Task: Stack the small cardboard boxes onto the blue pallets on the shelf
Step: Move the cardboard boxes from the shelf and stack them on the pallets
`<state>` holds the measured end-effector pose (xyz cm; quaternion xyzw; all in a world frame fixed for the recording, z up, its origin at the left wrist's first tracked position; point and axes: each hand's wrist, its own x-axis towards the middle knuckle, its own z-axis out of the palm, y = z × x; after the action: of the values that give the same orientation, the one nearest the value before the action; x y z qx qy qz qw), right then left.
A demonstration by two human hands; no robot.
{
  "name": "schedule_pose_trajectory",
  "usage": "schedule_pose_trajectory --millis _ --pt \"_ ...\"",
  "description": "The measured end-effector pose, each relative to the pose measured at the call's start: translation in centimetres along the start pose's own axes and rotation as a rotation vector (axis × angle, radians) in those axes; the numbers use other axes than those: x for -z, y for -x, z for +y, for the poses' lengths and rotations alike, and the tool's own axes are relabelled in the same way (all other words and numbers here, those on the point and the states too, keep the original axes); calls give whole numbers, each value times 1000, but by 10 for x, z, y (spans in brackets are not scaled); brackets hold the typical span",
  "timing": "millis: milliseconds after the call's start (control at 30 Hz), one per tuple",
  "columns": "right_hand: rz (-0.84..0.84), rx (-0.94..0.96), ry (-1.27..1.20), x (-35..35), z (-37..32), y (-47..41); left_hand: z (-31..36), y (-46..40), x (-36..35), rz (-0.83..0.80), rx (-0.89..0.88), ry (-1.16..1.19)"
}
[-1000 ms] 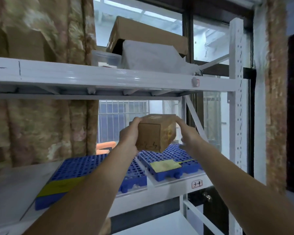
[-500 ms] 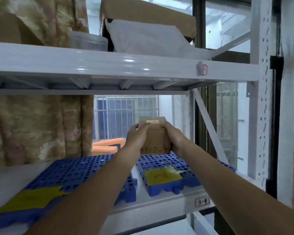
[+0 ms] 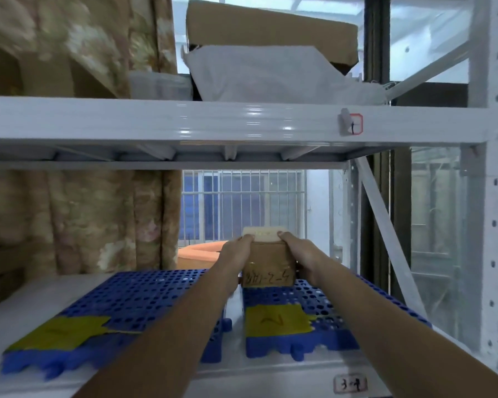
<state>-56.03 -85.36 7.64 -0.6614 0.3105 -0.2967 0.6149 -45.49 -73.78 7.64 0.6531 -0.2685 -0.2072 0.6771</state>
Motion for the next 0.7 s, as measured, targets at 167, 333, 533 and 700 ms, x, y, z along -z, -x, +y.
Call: schedule_pose_trajectory --millis 167,333,533,700 --pt "-30 -23 15 -4 3 2 -7 -5 0 42 0 -56" --pt "-6 -9 112 -9 2 3 -8 -3 2 30 12 -138" --pt "8 -2 168 -6 -1 9 -12 -5 3 -7 41 -127" --pt "174 325 460 0 -16 21 2 4 22 -28 -36 -207"
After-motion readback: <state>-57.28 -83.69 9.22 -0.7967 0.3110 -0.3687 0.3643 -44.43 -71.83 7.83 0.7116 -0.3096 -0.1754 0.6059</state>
